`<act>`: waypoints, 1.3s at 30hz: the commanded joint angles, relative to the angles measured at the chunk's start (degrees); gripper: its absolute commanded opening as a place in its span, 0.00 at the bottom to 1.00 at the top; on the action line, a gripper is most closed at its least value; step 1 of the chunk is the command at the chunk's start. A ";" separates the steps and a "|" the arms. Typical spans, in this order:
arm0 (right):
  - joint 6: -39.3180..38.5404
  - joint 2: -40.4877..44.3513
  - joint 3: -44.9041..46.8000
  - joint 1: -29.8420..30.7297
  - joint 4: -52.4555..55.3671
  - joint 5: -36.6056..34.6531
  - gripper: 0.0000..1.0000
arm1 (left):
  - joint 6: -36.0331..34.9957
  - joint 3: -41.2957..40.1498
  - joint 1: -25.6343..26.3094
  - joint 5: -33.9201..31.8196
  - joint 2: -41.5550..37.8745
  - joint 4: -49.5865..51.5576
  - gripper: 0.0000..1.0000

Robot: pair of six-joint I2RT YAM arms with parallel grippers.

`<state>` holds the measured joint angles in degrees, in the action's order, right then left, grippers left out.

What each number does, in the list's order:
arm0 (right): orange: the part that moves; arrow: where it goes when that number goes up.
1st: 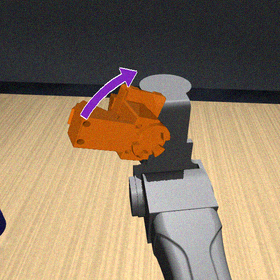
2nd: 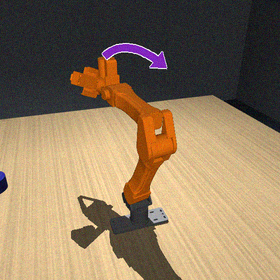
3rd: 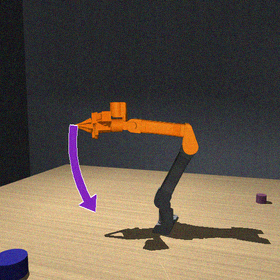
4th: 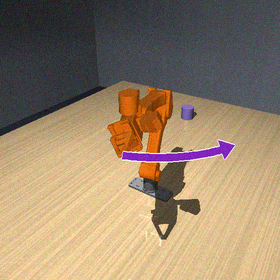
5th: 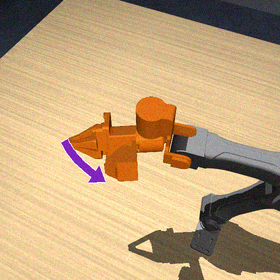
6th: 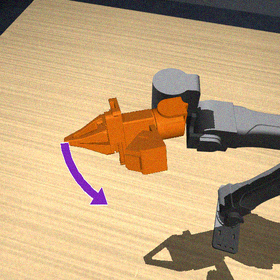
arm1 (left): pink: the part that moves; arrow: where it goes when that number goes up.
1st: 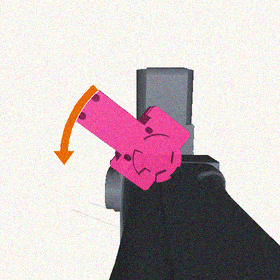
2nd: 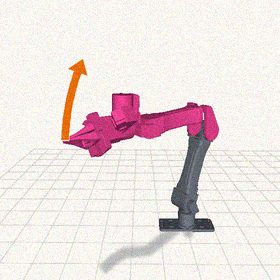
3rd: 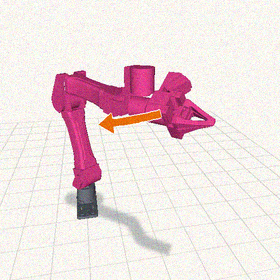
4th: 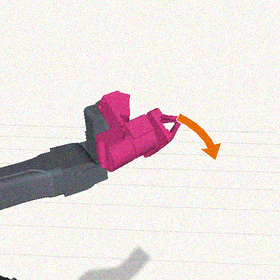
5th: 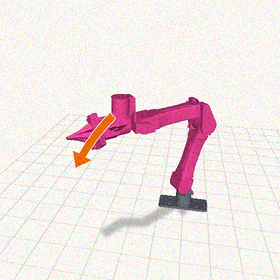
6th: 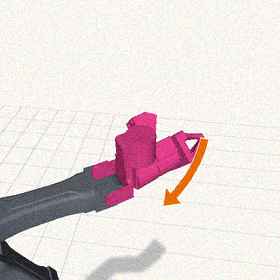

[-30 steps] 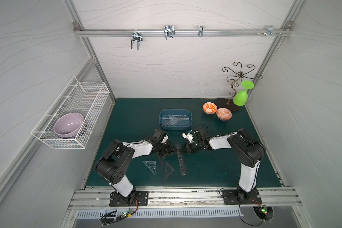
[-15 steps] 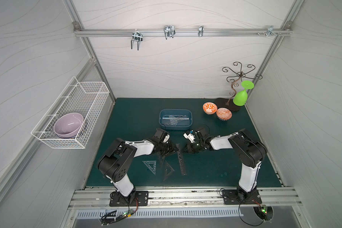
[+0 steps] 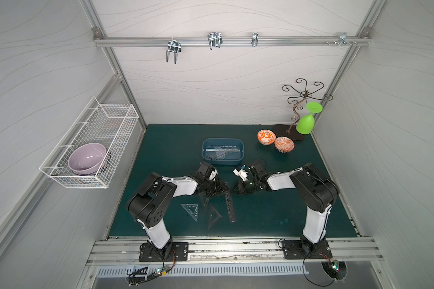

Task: Put the scattered rulers into the storage box
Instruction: Pick up the ruler from the center of the board.

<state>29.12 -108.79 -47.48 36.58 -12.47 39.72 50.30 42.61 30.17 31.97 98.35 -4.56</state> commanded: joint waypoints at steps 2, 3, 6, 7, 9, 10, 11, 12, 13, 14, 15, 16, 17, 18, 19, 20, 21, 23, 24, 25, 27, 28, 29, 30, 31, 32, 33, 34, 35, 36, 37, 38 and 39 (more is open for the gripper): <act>1.09 2.10 2.22 -1.31 4.01 -0.65 0.09 | -0.07 -0.09 0.60 -2.83 -0.05 2.69 0.37; 1.52 3.19 2.18 -1.42 3.91 -0.36 0.10 | -0.33 -0.29 0.34 -3.20 -0.74 3.28 0.37; 2.44 5.54 1.15 -1.29 3.78 0.52 0.10 | -0.47 -0.75 -0.44 -4.00 -2.27 4.26 0.36; 2.66 5.72 0.76 -1.24 3.71 0.55 0.10 | -0.40 -0.92 -0.59 -4.12 -2.60 4.38 0.36; 3.19 5.57 -0.26 -0.95 3.26 0.88 0.10 | -0.25 -1.19 -0.81 -4.32 -3.04 4.38 0.36; 3.22 5.27 -0.77 -0.75 3.28 1.00 0.10 | -0.15 -1.26 -0.82 -4.32 -3.19 4.38 0.36; 3.20 4.73 -1.52 -0.36 3.25 1.14 0.10 | -0.17 -1.30 -0.90 -4.37 -3.28 4.38 0.36; 3.18 4.15 -2.17 -0.03 3.36 1.18 0.10 | -0.21 -1.30 -0.91 -4.37 -3.41 4.53 0.36; 3.18 3.59 -2.64 0.19 3.25 1.14 0.10 | -0.21 -1.30 -0.94 -4.37 -3.49 4.56 0.36; 3.01 3.08 -3.08 0.33 3.36 0.95 0.10 | -0.21 -1.30 -0.99 -4.37 -3.51 4.62 0.36; 2.72 2.49 -3.55 0.36 3.67 0.81 0.10 | -0.25 -1.30 -0.99 -4.41 -3.59 4.77 0.36; 2.61 1.95 -3.82 0.34 3.75 0.61 0.10 | -0.29 -1.30 -1.04 -4.40 -3.56 4.82 0.36; 2.46 1.41 -4.02 0.34 3.88 0.45 0.10 | -0.29 -1.30 -1.08 -4.45 -3.68 4.82 0.36; 2.26 0.99 -4.10 0.34 3.86 0.22 0.10 | -0.29 -1.31 -1.08 -4.48 -3.67 4.89 0.36; 2.19 0.58 -4.19 0.36 3.91 0.18 0.10 | -0.29 -1.30 -1.08 -4.50 -3.58 4.86 0.36; 2.10 0.22 -4.20 0.38 3.98 0.09 0.10 | -0.37 -1.30 -1.08 -4.45 -3.47 4.91 0.36; 1.99 -0.09 -4.28 0.38 3.96 -0.12 0.10 | -0.38 -1.30 -1.10 -4.45 -3.36 4.82 0.36; 1.82 -0.58 -4.28 0.34 4.12 -0.28 0.10 | -0.38 -1.26 -1.08 -4.35 -3.07 4.65 0.36; 1.73 -0.79 -4.30 0.39 4.17 -0.35 0.10 | -0.38 -1.21 -1.08 -4.20 -2.89 4.56 0.36; 1.72 -1.16 -4.37 0.34 4.14 -0.33 0.10 | -0.34 -1.30 -1.08 -4.19 -2.74 4.47 0.36; 1.64 -1.51 -4.54 0.34 4.21 -0.36 0.10 | -0.29 -1.39 -1.08 -4.10 -2.54 4.21 0.36; 1.64 -1.76 -4.60 0.34 4.22 -0.35 0.10 | -0.21 -1.39 -1.08 -4.08 -2.42 4.05 0.36; 1.47 -1.81 -4.72 0.38 4.55 -0.49 0.10 | -0.18 -1.39 -1.08 -4.06 -2.16 3.87 0.37; 1.38 -1.96 -4.72 0.34 4.64 -0.68 0.10 | -0.19 -1.35 -1.08 -3.93 -1.87 3.64 0.37; 1.24 -2.06 -4.64 0.40 4.73 -0.85 0.10 | -0.12 -1.30 -1.08 -3.80 -1.55 3.46 0.37; 1.12 -2.20 -4.48 0.34 4.91 -0.94 0.10 | -0.02 -1.30 -1.08 -3.73 -1.22 3.19 0.37; 0.96 -2.32 -4.33 0.35 5.06 -1.04 0.10 | -0.03 -1.26 -1.08 -3.56 -0.77 2.89 0.37; 0.77 -2.48 -4.22 0.36 5.21 -1.27 0.09 | 0.12 -1.30 -1.08 -3.45 -0.43 2.73 0.37; 0.68 -2.56 -4.07 0.36 5.48 -1.51 0.09 | 0.26 -1.30 -1.08 -3.39 -0.07 2.47 0.37; 0.59 -2.64 -3.82 0.25 5.48 -1.68 0.09 | 0.32 -1.20 -1.08 -3.19 0.22 2.13 0.37; 0.51 -2.65 -3.67 0.25 5.53 -1.83 0.09 | 0.40 -1.15 -1.08 -3.07 0.43 1.95 0.37; 0.28 -2.70 -3.58 0.20 5.81 -2.06 0.09 | 0.41 -1.13 -1.08 -3.04 0.71 1.83 0.37; 0.23 -2.78 -3.54 0.16 5.89 -2.14 0.09 | 0.49 -1.10 -1.00 -2.92 0.89 1.62 0.37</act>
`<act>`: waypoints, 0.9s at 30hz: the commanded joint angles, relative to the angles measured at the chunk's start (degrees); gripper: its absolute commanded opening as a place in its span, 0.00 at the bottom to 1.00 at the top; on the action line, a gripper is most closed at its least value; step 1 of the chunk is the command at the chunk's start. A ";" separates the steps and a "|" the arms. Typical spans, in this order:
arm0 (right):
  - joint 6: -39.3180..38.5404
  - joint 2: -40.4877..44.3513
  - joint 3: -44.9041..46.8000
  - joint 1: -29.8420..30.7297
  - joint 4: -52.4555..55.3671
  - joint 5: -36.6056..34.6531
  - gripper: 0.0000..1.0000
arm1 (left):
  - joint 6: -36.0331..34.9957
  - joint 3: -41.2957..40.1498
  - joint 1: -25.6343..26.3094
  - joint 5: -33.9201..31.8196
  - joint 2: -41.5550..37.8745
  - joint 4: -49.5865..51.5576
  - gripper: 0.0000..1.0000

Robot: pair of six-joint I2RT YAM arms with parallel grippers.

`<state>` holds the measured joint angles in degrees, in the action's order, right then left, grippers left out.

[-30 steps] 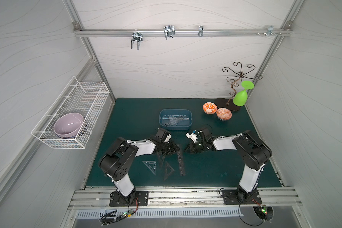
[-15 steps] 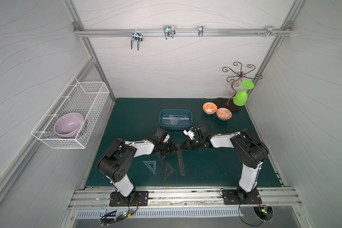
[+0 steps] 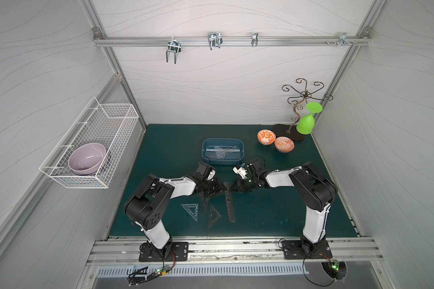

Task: Put the scattered rulers into the storage box
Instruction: Pick up the ruler from the center of the board.

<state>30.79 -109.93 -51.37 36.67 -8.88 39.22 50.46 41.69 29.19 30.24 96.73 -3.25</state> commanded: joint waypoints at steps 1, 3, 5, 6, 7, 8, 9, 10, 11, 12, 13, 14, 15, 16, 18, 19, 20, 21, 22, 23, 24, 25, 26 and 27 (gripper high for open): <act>-1.43 -1.77 0.40 0.07 2.29 -1.67 0.09 | 0.34 -0.12 -0.02 -1.14 2.76 0.13 0.38; -1.38 -2.11 0.40 0.08 2.24 -1.59 0.09 | 0.52 0.16 0.21 -0.86 3.49 -0.41 0.38; -1.34 -2.44 0.57 0.08 2.20 -1.62 0.09 | 0.61 0.56 0.58 -0.62 4.44 -0.83 0.38; -1.26 -2.56 0.66 0.08 2.25 -1.68 0.09 | 0.71 0.83 0.77 -0.49 5.05 -1.10 0.38; -1.25 -2.66 0.69 0.07 2.26 -1.69 0.09 | 0.78 1.01 0.95 -0.37 5.53 -1.31 0.38; -1.17 -2.82 0.90 0.12 2.21 -1.66 0.09 | 0.86 1.27 1.12 -0.26 6.14 -1.56 0.38; -1.04 -3.05 0.96 -0.01 2.27 -1.64 0.09 | 1.00 1.42 1.21 -0.18 6.57 -1.91 0.38; -0.90 -3.13 1.09 -0.14 2.21 -1.61 0.09 | 1.09 1.53 1.28 -0.17 6.96 -2.20 0.38; -0.75 -3.40 1.36 -0.23 2.05 -1.56 0.09 | 1.13 1.56 1.31 -0.21 7.20 -2.44 0.38; -0.49 -3.61 1.60 -0.36 1.86 -1.41 0.09 | 1.22 1.62 1.37 -0.17 7.43 -2.70 0.38; -0.30 -3.79 1.78 -0.53 1.58 -1.22 0.09 | 1.31 1.68 1.32 -0.09 7.59 -2.94 0.38; -0.06 -3.97 1.97 -0.58 1.41 -1.22 0.09 | 1.31 1.64 1.39 -0.14 7.75 -3.12 0.37; 0.11 -4.14 2.14 -0.77 1.21 -0.99 0.09 | 1.31 1.77 1.42 -0.18 7.90 -3.09 0.36; 0.22 -4.22 2.16 -0.89 1.15 -0.83 0.09 | 1.25 1.94 1.46 -0.20 8.07 -3.08 0.35; 0.33 -4.33 2.24 -0.98 1.13 -0.75 0.08 | 1.22 2.20 1.57 -0.20 8.36 -3.00 0.31; 0.33 -4.23 2.30 -1.06 1.07 -0.70 0.08 | 1.22 2.25 1.57 -0.27 8.53 -3.01 0.28; 0.37 -4.09 2.41 -1.20 1.01 -0.61 0.08 | 1.22 2.33 1.55 -0.07 8.64 -2.99 0.25; 0.41 -4.06 2.64 -1.37 0.89 -0.45 0.08 | 1.14 2.37 1.55 -0.04 8.74 -3.06 0.21; 0.52 -3.93 2.81 -1.55 0.70 -0.34 0.07 | 1.14 2.43 1.56 -0.02 8.74 -3.05 0.18; 0.70 -3.74 3.03 -1.73 0.39 0.05 0.07 | 0.98 2.56 1.57 0.01 8.80 -2.93 0.16; 0.84 -3.36 3.16 -2.17 0.22 0.43 0.07 | 0.79 2.67 1.53 0.01 8.74 -2.74 0.13; 0.88 -2.85 3.20 -2.39 0.23 0.65 0.07 | 0.53 2.92 1.57 0.00 8.67 -2.44 0.10; 0.94 -2.11 3.19 -2.76 0.31 1.00 0.07 | 0.22 3.03 1.57 0.12 8.59 -2.01 0.07; 0.94 -1.09 3.08 -3.01 0.71 1.61 0.07 | -0.09 3.32 1.49 0.32 8.34 -1.55 0.03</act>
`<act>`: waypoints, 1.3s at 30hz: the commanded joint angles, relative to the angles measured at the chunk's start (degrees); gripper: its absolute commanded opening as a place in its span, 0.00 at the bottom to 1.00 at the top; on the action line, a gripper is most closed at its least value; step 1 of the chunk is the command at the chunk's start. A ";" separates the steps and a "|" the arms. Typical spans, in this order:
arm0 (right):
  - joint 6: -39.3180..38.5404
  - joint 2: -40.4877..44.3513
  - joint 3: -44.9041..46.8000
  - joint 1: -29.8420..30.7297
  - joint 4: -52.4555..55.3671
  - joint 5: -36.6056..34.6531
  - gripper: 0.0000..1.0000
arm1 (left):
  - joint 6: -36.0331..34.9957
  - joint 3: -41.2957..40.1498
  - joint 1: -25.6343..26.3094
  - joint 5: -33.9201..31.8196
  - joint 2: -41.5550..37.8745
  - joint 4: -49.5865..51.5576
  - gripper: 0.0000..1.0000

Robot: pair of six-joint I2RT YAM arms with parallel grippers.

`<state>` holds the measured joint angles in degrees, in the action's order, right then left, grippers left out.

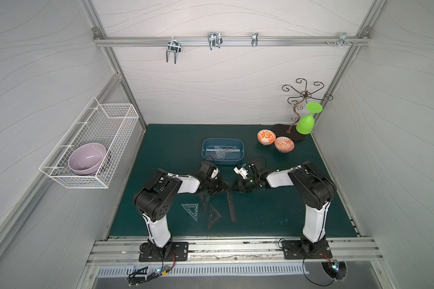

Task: Put the scattered rulers into the storage box
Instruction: Pick up the ruler from the center of the board.

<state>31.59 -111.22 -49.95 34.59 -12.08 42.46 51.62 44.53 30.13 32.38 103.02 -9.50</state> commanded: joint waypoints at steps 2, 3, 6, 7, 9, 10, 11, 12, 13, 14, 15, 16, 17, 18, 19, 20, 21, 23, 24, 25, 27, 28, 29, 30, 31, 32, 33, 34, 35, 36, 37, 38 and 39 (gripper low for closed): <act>0.49 3.09 1.72 -1.42 4.79 0.10 0.08 | -2.47 1.17 0.44 -1.54 1.09 6.38 0.00; 0.42 5.21 2.04 -1.58 5.36 0.16 0.09 | -3.27 1.56 0.34 -1.30 0.32 7.58 0.00; 0.05 10.47 2.30 -2.92 7.18 1.24 0.12 | -5.61 2.43 -0.44 0.85 -2.67 10.12 0.00; 0.21 11.81 2.32 -3.60 7.17 2.03 0.13 | -6.58 2.94 -0.87 2.04 -3.55 11.14 0.00; 1.92 14.16 2.48 -5.14 5.24 4.45 0.15 | -8.99 4.46 -2.02 5.10 -6.14 14.86 0.00; 2.77 14.96 2.48 -5.72 4.17 5.23 0.16 | -10.12 5.14 -2.45 6.57 -7.35 16.34 0.00; 3.79 15.95 2.33 -6.21 2.96 6.35 0.19 | -11.88 6.03 -3.05 8.55 -8.64 18.60 0.00; 4.48 16.63 1.93 -6.57 2.14 7.16 0.22 | -13.82 7.26 -3.84 10.50 -9.75 21.27 0.00; 4.93 17.06 1.46 -6.63 1.80 7.94 0.25 | -15.49 8.33 -4.61 12.19 -10.70 23.37 0.00; 5.44 17.47 0.82 -6.77 1.25 8.85 0.27 | -16.98 9.15 -5.49 14.65 -11.73 24.74 0.00; 6.02 17.70 0.29 -6.81 0.61 9.66 0.27 | -18.35 9.89 -6.31 17.12 -12.70 25.83 0.00; 6.57 17.94 -0.02 -6.86 -0.11 10.48 0.29 | -19.60 10.54 -6.92 19.18 -13.26 26.62 0.00; 7.33 18.16 -0.22 -6.90 -0.95 11.24 0.30 | -21.14 11.37 -7.31 21.54 -13.56 27.69 0.00; 7.94 18.32 -0.48 -6.90 -1.71 11.91 0.31 | -23.11 12.68 -7.45 23.68 -13.64 29.43 0.00; 8.64 18.32 -0.55 -6.97 -2.64 12.64 0.33 | -25.15 13.97 -7.45 25.30 -13.52 31.35 0.00; 9.36 18.34 -0.67 -6.93 -3.40 13.36 0.36 | -26.82 15.05 -7.38 26.92 -13.54 32.58 0.00; 10.13 18.48 -0.76 -6.93 -4.28 13.97 0.38 | -27.50 15.40 -7.47 27.94 -13.62 32.84 0.00; 12.26 18.45 -0.61 -6.90 -6.89 15.29 0.43 | -27.08 14.92 -7.40 29.46 -14.35 30.49 0.00; 13.36 18.40 -0.50 -6.82 -8.09 15.90 0.47 | -26.55 14.65 -7.38 30.50 -14.59 29.15 0.00; 14.09 18.25 -0.59 -6.82 -8.96 16.23 0.50 | -26.12 14.45 -7.40 31.17 -14.73 28.20 0.00; 15.63 17.74 -0.67 -6.73 -10.63 16.83 0.52 | -25.94 14.31 -7.41 32.22 -15.15 27.07 0.00; 16.49 17.48 -0.67 -6.67 -11.96 17.15 0.52 | -25.78 14.14 -7.40 32.26 -15.31 26.68 0.00; 17.67 17.14 -0.62 -6.56 -13.47 17.54 0.52 | -25.61 14.02 -7.42 32.26 -15.30 26.39 0.00; 18.77 16.76 -0.67 -6.42 -14.98 17.91 0.52 | -25.36 14.00 -7.41 32.60 -15.16 25.98 0.00; 19.50 16.55 -0.75 -6.23 -15.85 18.16 0.51 | -24.81 13.73 -7.45 32.81 -15.08 25.29 0.00; 20.11 16.24 -0.99 -5.92 -16.47 18.40 0.49 | -24.20 13.29 -7.40 33.17 -15.00 24.26 0.00; 20.57 16.09 -1.19 -5.62 -16.95 18.45 0.48 | -23.78 12.96 -7.44 33.27 -15.15 23.46 0.00; 20.76 15.96 -1.30 -5.41 -17.24 18.53 0.46 | -23.67 12.74 -7.41 33.21 -15.19 23.15 0.00; 20.99 15.80 -1.46 -5.04 -17.43 18.69 0.44 | -23.65 12.60 -7.39 33.19 -15.30 23.04 0.00; 21.21 15.63 -1.55 -4.76 -17.69 18.73 0.43 | -23.67 12.60 -7.45 33.10 -15.39 23.09 0.00; 21.46 15.55 -1.46 -4.61 -18.10 18.87 0.41 | -23.67 12.60 -7.45 32.97 -15.45 23.16 0.00; 21.66 15.47 -1.30 -4.37 -18.33 19.01 0.40 | -23.66 12.55 -7.45 32.63 -15.59 23.13 0.00; 21.65 15.51 -1.14 -4.14 -18.33 19.15 0.38 | -23.67 12.56 -7.45 32.45 -15.57 23.15 0.00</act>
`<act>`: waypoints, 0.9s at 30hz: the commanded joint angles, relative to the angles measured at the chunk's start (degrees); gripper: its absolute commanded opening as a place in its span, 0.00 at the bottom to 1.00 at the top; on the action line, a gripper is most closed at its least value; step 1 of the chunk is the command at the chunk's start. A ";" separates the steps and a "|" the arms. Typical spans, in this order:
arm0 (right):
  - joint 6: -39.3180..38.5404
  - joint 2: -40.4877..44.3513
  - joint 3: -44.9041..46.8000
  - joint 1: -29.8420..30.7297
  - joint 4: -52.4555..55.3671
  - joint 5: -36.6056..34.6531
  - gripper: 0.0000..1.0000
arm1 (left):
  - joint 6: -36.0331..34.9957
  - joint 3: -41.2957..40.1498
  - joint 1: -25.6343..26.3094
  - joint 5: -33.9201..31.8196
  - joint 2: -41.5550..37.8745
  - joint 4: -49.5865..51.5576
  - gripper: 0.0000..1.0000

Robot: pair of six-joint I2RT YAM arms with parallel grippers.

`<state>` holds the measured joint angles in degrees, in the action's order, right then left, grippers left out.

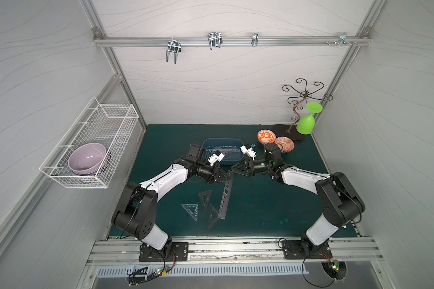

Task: Put the scattered rulers into the storage box
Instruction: Pick up the ruler from the center of the board.

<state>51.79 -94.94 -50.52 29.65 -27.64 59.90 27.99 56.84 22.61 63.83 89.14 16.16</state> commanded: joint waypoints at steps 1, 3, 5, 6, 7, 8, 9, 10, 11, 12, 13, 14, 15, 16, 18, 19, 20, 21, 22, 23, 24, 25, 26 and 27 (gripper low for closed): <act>1.55 -0.62 -0.48 0.85 -2.92 1.86 0.37 | 0.01 0.27 0.06 0.88 -1.70 -2.62 0.00; 1.55 -0.49 -0.16 1.14 -3.06 2.14 0.35 | 0.05 0.40 -0.02 0.85 -1.49 -2.62 0.00; 1.65 -0.46 -0.03 1.33 -3.21 2.42 0.32 | 0.14 0.38 -0.02 0.78 -1.43 -2.80 0.00; 1.73 -0.38 0.01 1.45 -3.29 2.42 0.31 | 0.22 0.38 -0.02 0.77 -1.46 -2.85 0.00; 1.74 -0.35 0.14 1.46 -3.38 2.45 0.30 | 0.23 0.38 -0.02 0.72 -1.46 -2.89 0.00; 1.82 -0.27 0.16 1.52 -3.47 2.50 0.29 | 0.24 0.32 -0.02 0.61 -1.57 -2.89 0.00; 1.87 -0.27 0.24 1.48 -3.65 2.44 0.28 | 0.23 0.29 -0.02 0.53 -1.54 -2.89 0.00; 1.97 -0.36 0.32 1.48 -3.91 2.50 0.27 | 0.23 0.29 -0.02 0.51 -1.67 -2.89 0.00; 2.16 -0.41 0.34 1.52 -4.15 2.67 0.25 | 0.23 0.29 -0.02 0.45 -1.61 -2.85 0.00; 2.42 -0.63 0.32 1.61 -4.56 2.84 0.22 | 0.31 0.29 -0.02 0.35 -1.54 -2.89 0.00; 2.72 -0.74 0.41 1.64 -4.87 2.94 0.21 | 0.36 0.29 -0.07 0.34 -1.52 -2.88 0.00; 2.91 -0.90 0.42 1.73 -5.14 3.12 0.20 | 0.31 0.29 -0.02 0.34 -1.56 -2.89 0.00; 2.94 -0.94 0.41 1.92 -5.31 3.28 0.20 | 0.40 0.29 -0.11 0.30 -1.56 -2.89 0.00; 3.04 -0.98 0.42 1.97 -5.33 3.30 0.18 | 0.40 0.29 -0.11 0.28 -1.45 -2.89 0.00; 3.31 -0.98 0.55 1.91 -5.58 3.38 0.12 | 0.49 0.29 -0.11 0.28 -1.46 -3.06 0.00; 3.39 -0.98 0.59 1.90 -5.64 3.38 0.08 | 0.49 0.29 -0.11 0.19 -1.50 -3.07 0.00; 3.54 -0.88 0.66 1.87 -5.74 3.33 0.04 | 0.55 0.29 -0.15 0.14 -1.47 -3.15 0.00; 3.87 -0.79 0.69 1.76 -5.97 3.25 0.02 | 0.58 0.39 -0.20 -0.09 -1.51 -3.16 0.00; 4.14 -0.83 0.77 1.64 -6.24 3.28 0.00 | 0.64 0.40 -0.20 -0.31 -1.60 -3.11 0.00; 4.28 -0.69 0.69 1.48 -6.21 3.20 0.00 | 0.66 0.39 -0.29 -0.82 -1.76 -2.95 0.00; 4.44 -0.55 0.64 1.33 -5.97 2.95 0.00 | 0.51 0.64 -0.37 -1.72 -2.05 -2.39 0.00; 4.37 -0.39 0.46 1.07 -5.54 2.56 0.00 | 0.32 0.89 -0.59 -2.54 -2.19 -1.56 0.00; 4.28 -0.14 0.33 0.81 -4.75 2.20 0.00 | 0.02 1.13 -0.96 -3.61 -2.53 -0.49 0.08; 3.78 -0.01 -0.06 0.21 -3.57 1.49 0.00 | -0.19 1.40 -1.27 -4.80 -2.94 0.46 0.15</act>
<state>55.16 -95.66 -50.19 30.55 -31.62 61.45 28.53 56.77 22.00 63.42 88.07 15.22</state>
